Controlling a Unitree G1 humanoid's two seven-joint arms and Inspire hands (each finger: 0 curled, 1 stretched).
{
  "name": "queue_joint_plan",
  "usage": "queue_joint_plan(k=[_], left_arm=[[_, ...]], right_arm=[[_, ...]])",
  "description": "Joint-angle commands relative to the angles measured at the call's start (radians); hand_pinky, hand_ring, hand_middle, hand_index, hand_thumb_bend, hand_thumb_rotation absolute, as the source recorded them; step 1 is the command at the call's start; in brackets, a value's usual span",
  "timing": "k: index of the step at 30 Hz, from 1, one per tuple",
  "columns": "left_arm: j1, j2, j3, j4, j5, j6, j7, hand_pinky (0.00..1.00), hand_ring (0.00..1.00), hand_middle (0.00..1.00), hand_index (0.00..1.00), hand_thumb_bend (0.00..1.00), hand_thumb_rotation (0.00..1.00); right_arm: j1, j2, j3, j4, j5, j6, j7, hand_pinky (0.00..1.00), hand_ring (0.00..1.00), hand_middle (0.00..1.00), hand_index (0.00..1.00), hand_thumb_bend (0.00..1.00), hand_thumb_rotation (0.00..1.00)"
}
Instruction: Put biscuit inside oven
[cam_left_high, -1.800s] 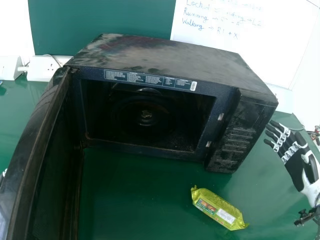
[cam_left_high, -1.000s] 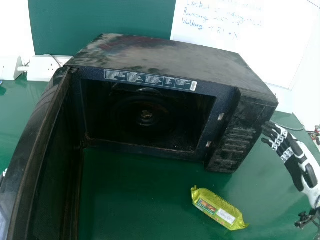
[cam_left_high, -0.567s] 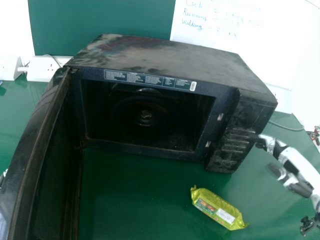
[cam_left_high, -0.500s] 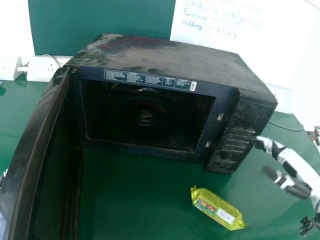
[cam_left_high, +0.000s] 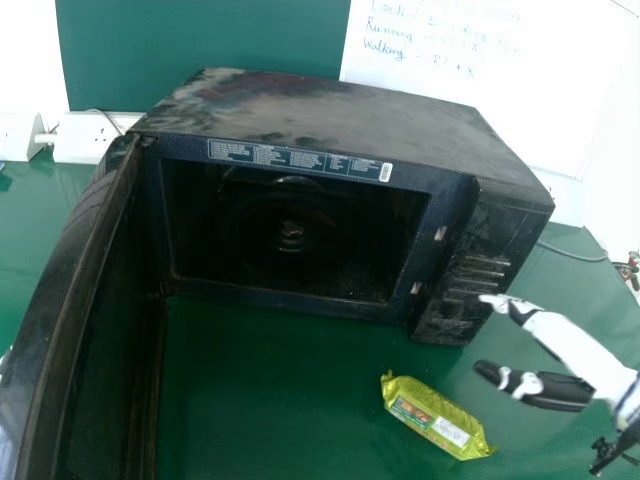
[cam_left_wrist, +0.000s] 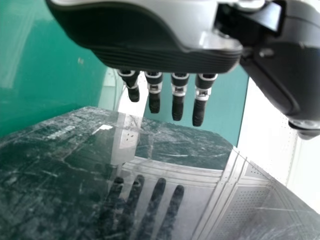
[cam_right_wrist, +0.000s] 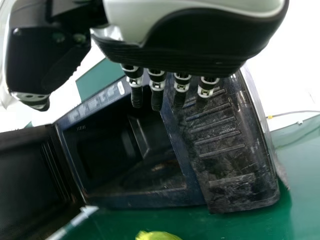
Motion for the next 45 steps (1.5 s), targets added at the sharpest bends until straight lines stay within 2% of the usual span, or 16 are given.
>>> queue_joint_plan(k=[1,5,8,13,15,19,22,25,27,33,36,41,45], left_arm=[[0.000,-0.003,0.006,0.004,-0.005,-0.016,-0.003,0.72,0.76,0.81,0.85,1.00,0.90],[0.005,-0.001,0.001,-0.008,-0.011,-0.009,0.001,0.73,0.79,0.84,0.87,1.00,0.93],[0.009,0.000,0.001,-0.013,-0.009,-0.009,0.001,0.76,0.82,0.86,0.89,1.00,0.90],[0.019,-0.001,0.004,-0.014,-0.013,-0.008,0.000,0.73,0.81,0.84,0.87,1.00,0.84],[0.019,-0.002,0.005,-0.010,-0.014,-0.011,-0.002,0.71,0.79,0.83,0.85,1.00,0.86],[0.020,-0.005,0.007,0.000,-0.013,-0.018,-0.007,0.73,0.80,0.85,0.87,1.00,0.93],[0.022,-0.007,0.003,-0.004,-0.009,-0.020,-0.007,0.73,0.81,0.86,0.88,1.00,0.91],[0.024,-0.008,0.001,-0.005,-0.011,-0.022,-0.013,0.83,0.86,0.90,0.93,1.00,0.93],[0.026,-0.006,-0.001,-0.005,-0.017,-0.021,-0.019,0.83,0.86,0.90,0.93,1.00,0.91],[0.025,-0.005,0.002,-0.003,-0.015,-0.019,-0.019,0.78,0.84,0.89,0.92,1.00,0.94],[0.020,-0.003,0.004,0.003,-0.013,-0.024,-0.023,0.75,0.82,0.88,0.91,1.00,0.96],[0.017,-0.002,0.006,-0.004,-0.003,-0.020,-0.011,0.77,0.84,0.89,0.91,1.00,0.94],[0.015,-0.001,0.007,-0.003,-0.008,-0.019,-0.011,0.77,0.84,0.89,0.91,1.00,0.94]], right_arm=[[0.009,-0.038,0.004,-0.034,-0.037,0.017,-0.012,1.00,1.00,1.00,1.00,0.84,0.98],[0.017,-0.067,0.008,-0.070,-0.075,0.032,-0.004,1.00,1.00,1.00,1.00,0.84,0.98],[0.015,-0.090,0.024,-0.080,-0.085,0.047,0.009,1.00,1.00,1.00,1.00,0.84,0.98],[0.006,-0.120,0.058,-0.104,-0.136,0.041,0.000,1.00,1.00,1.00,1.00,0.85,0.97],[-0.002,-0.118,0.078,-0.111,-0.171,0.035,-0.019,1.00,1.00,1.00,1.00,0.84,0.97],[-0.023,-0.123,0.132,-0.126,-0.274,0.051,-0.053,1.00,1.00,1.00,1.00,0.83,0.98],[-0.030,-0.124,0.176,-0.140,-0.340,0.066,-0.067,1.00,1.00,1.00,1.00,0.83,0.98],[-0.030,-0.139,0.220,-0.191,-0.390,0.130,-0.032,1.00,1.00,1.00,1.00,0.83,0.97],[-0.026,-0.132,0.247,-0.213,-0.423,0.153,-0.032,1.00,1.00,1.00,1.00,0.83,0.98],[0.007,-0.103,0.298,-0.291,-0.498,0.234,-0.027,1.00,1.00,1.00,1.00,0.85,0.97],[0.023,-0.083,0.310,-0.311,-0.535,0.253,-0.047,1.00,1.00,1.00,1.00,0.85,0.97],[0.034,-0.067,0.321,-0.334,-0.575,0.286,-0.050,1.00,1.00,1.00,1.00,0.84,0.99],[0.042,-0.067,0.330,-0.324,-0.594,0.278,-0.062,1.00,1.00,1.00,1.00,0.84,0.98]])
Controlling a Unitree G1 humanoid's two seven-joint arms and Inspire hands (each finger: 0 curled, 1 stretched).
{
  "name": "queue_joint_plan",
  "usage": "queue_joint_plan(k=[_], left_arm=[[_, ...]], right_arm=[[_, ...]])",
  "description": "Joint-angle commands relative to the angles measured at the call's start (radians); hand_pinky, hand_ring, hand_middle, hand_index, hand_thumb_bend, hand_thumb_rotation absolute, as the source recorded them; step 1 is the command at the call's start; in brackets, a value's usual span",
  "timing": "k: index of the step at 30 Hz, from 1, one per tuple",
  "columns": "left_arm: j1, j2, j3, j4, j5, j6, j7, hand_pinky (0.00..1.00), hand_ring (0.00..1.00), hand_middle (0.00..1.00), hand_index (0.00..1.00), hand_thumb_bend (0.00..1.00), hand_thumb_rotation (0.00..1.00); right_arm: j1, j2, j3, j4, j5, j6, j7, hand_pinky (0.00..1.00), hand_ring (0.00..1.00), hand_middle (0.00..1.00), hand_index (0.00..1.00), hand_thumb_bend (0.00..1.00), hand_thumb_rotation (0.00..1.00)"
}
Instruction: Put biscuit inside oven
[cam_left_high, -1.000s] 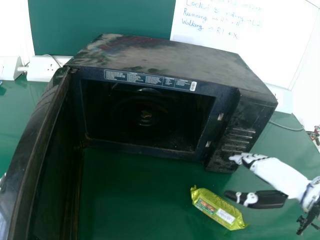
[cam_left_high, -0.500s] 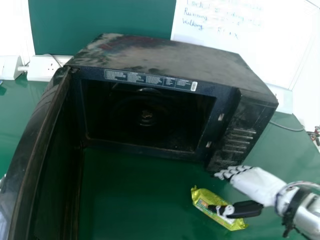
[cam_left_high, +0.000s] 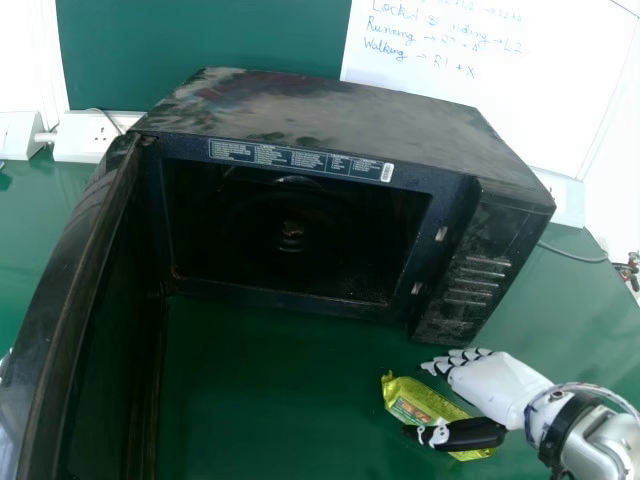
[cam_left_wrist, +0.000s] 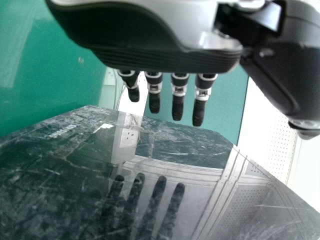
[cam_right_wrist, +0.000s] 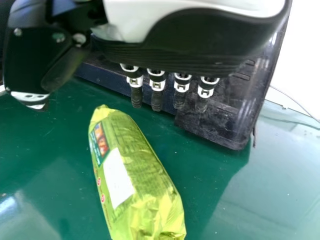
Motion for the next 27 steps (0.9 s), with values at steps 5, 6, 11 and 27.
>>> queue_joint_plan(k=[5,6,11,27], left_arm=[[0.000,0.003,0.009,0.009,-0.012,-0.013,-0.010,0.77,0.83,0.89,0.91,1.00,0.94],[-0.003,0.001,0.009,0.013,-0.012,-0.015,-0.011,0.75,0.82,0.88,0.90,1.00,0.94],[0.000,0.004,0.007,0.013,-0.035,-0.001,-0.009,0.76,0.83,0.89,0.91,1.00,0.95],[-0.001,0.003,0.021,0.028,-0.048,-0.018,-0.038,0.75,0.82,0.88,0.91,1.00,0.94]], right_arm=[[0.021,0.001,0.012,0.000,-0.018,-0.006,-0.012,1.00,1.00,1.00,1.00,0.83,0.98],[0.024,0.003,0.012,0.000,-0.022,-0.004,-0.013,1.00,1.00,1.00,1.00,0.83,0.99],[0.036,0.008,0.008,-0.001,-0.031,0.014,-0.011,1.00,1.00,1.00,1.00,0.85,0.98],[0.082,0.004,-0.013,0.017,-0.061,0.005,-0.047,1.00,1.00,1.00,1.00,0.84,1.00]])
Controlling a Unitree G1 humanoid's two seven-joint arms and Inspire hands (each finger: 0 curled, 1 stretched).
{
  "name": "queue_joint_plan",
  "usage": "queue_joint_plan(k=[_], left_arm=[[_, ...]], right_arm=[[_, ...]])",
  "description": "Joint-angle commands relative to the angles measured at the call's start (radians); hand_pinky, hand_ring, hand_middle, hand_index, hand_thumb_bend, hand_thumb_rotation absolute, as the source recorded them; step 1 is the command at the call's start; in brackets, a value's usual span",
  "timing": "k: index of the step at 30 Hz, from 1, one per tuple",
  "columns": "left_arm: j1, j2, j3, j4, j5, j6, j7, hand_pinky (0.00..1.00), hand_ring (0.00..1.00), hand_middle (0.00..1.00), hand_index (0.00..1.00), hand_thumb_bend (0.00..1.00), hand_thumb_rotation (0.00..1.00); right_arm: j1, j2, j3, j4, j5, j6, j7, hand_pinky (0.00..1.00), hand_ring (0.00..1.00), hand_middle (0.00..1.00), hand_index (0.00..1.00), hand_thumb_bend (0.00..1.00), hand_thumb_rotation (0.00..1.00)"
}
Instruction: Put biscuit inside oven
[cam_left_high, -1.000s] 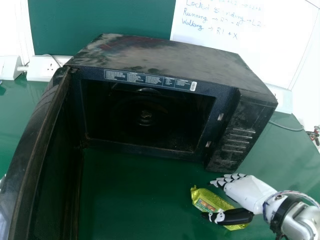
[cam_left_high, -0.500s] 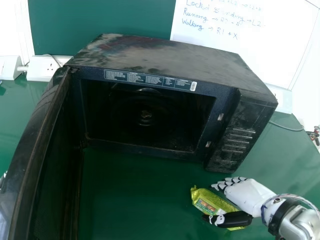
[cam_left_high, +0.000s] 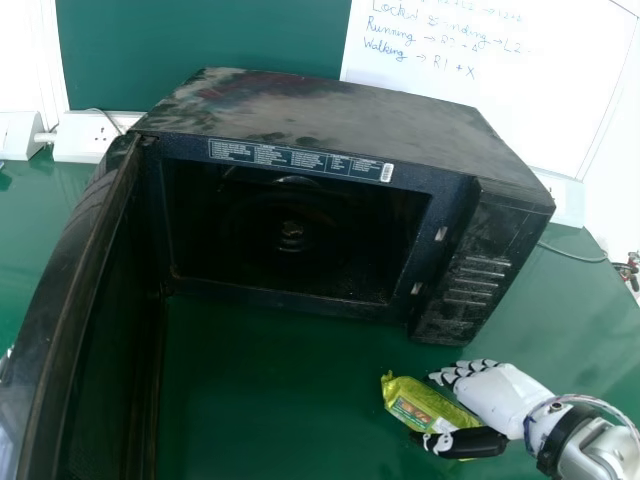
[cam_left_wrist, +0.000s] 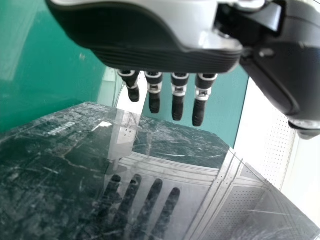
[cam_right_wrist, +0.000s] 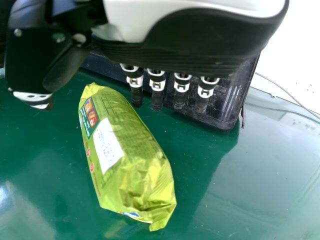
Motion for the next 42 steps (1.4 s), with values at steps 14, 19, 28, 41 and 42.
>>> queue_joint_plan(k=[14,19,28,41,42], left_arm=[[0.015,-0.002,0.013,0.001,-0.011,-0.029,-0.014,0.77,0.82,0.89,0.92,1.00,0.92],[0.021,-0.008,0.009,-0.009,0.003,-0.034,-0.005,0.75,0.82,0.88,0.91,1.00,0.92],[0.028,-0.009,0.002,-0.016,0.002,-0.035,-0.010,0.76,0.83,0.89,0.92,1.00,0.96],[0.035,-0.009,0.001,-0.032,-0.001,-0.028,-0.002,0.79,0.84,0.89,0.93,1.00,0.95],[0.035,-0.008,0.000,-0.032,-0.005,-0.026,-0.004,0.80,0.84,0.90,0.93,1.00,0.95]], right_arm=[[0.032,0.048,0.042,0.032,-0.162,0.017,-0.082,1.00,1.00,1.00,1.00,0.82,1.00],[0.036,0.059,0.060,0.045,-0.201,0.018,-0.118,1.00,1.00,1.00,1.00,0.82,1.00],[0.040,0.090,0.100,0.094,-0.243,0.010,-0.211,1.00,1.00,1.00,1.00,0.82,1.00],[0.027,0.119,0.148,0.129,-0.256,0.016,-0.254,1.00,1.00,1.00,1.00,0.83,0.99],[0.025,0.121,0.151,0.134,-0.252,0.014,-0.257,1.00,1.00,1.00,1.00,0.82,1.00]])
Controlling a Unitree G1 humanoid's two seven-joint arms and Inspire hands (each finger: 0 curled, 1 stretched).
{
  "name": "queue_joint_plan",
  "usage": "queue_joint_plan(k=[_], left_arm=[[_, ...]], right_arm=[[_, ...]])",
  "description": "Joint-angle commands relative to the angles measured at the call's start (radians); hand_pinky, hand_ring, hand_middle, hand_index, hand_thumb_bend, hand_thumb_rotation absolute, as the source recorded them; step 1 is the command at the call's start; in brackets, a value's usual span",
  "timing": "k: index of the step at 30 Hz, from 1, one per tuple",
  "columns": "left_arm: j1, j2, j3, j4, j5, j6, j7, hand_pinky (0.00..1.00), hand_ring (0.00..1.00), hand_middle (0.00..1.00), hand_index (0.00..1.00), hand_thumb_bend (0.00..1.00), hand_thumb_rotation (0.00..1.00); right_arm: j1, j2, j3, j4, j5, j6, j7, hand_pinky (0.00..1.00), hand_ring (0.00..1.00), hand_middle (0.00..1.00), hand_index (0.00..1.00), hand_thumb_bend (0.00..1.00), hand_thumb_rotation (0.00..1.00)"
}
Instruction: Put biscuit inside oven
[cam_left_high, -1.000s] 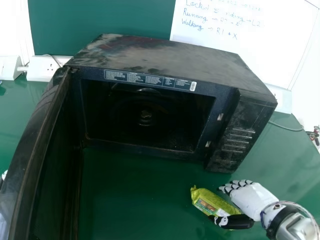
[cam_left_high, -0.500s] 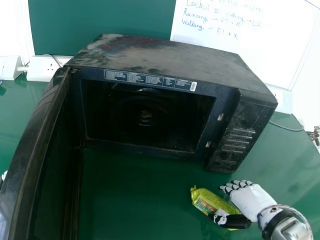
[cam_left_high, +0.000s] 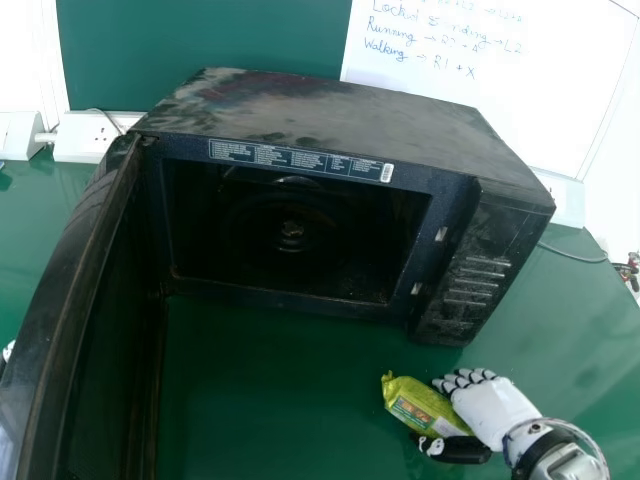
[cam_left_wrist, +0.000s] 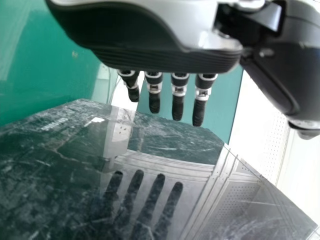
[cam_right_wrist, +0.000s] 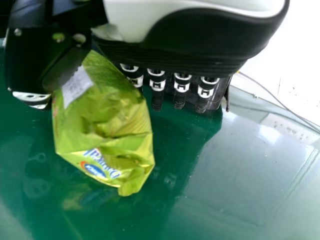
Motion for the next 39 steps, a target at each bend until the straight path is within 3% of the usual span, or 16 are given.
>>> queue_joint_plan(k=[1,15,20,26,30,31,32,33,35,37,39], left_arm=[[0.015,-0.001,0.001,-0.008,-0.008,0.001,0.000,0.79,0.84,0.89,0.93,1.00,0.95],[0.006,0.003,0.008,0.012,-0.030,-0.007,-0.019,0.80,0.84,0.90,0.94,1.00,0.96],[0.009,-0.005,0.010,0.009,-0.023,-0.012,-0.016,0.78,0.83,0.89,0.92,1.00,0.96],[0.011,-0.021,0.009,-0.001,0.013,-0.028,0.011,0.82,0.85,0.90,0.93,1.00,0.92],[0.003,-0.021,0.009,0.011,-0.012,-0.032,0.004,0.83,0.85,0.91,0.93,1.00,0.92],[0.003,-0.021,0.008,0.012,-0.023,-0.031,0.001,0.83,0.85,0.90,0.93,1.00,0.92],[0.004,-0.023,0.007,0.009,-0.037,-0.025,0.004,0.82,0.85,0.90,0.93,1.00,0.93],[0.011,-0.023,0.004,-0.004,-0.052,-0.008,0.021,0.82,0.84,0.89,0.92,1.00,0.93],[0.026,-0.022,0.000,-0.030,-0.095,0.031,0.057,0.83,0.84,0.90,0.93,1.00,0.94],[0.029,-0.033,-0.004,-0.053,-0.112,0.049,0.096,0.83,0.84,0.90,0.92,1.00,0.94],[0.038,-0.041,-0.008,-0.084,-0.104,0.067,0.141,0.83,0.85,0.90,0.92,1.00,0.95]], right_arm=[[-0.003,0.008,0.014,0.013,0.013,-0.002,-0.006,1.00,1.00,1.00,1.00,0.82,0.99],[-0.006,0.005,0.030,0.051,0.017,0.003,-0.025,1.00,1.00,1.00,1.00,0.80,0.98],[0.002,0.000,0.028,0.070,0.000,-0.020,-0.081,1.00,1.00,1.00,1.00,0.81,0.98],[0.005,0.011,0.047,0.092,-0.037,-0.019,-0.127,1.00,1.00,1.00,1.00,0.80,0.89],[0.006,0.014,0.065,0.106,-0.058,-0.020,-0.159,1.00,1.00,1.00,1.00,0.76,0.79],[0.005,0.014,0.070,0.110,-0.063,-0.021,-0.168,0.95,1.00,1.00,1.00,0.75,0.75],[0.005,0.014,0.074,0.114,-0.069,-0.022,-0.178,0.83,1.00,1.00,1.00,0.74,0.70],[0.004,0.015,0.079,0.117,-0.072,-0.022,-0.186,0.67,0.98,1.00,1.00,0.72,0.61],[0.002,0.015,0.086,0.116,-0.070,-0.016,-0.184,0.50,0.90,0.98,1.00,0.68,0.44],[0.001,0.018,0.088,0.118,-0.066,-0.015,-0.192,0.36,0.72,0.91,0.95,0.59,0.17],[-0.001,0.019,0.091,0.119,-0.064,-0.011,-0.191,0.26,0.47,0.84,0.82,0.50,0.04]])
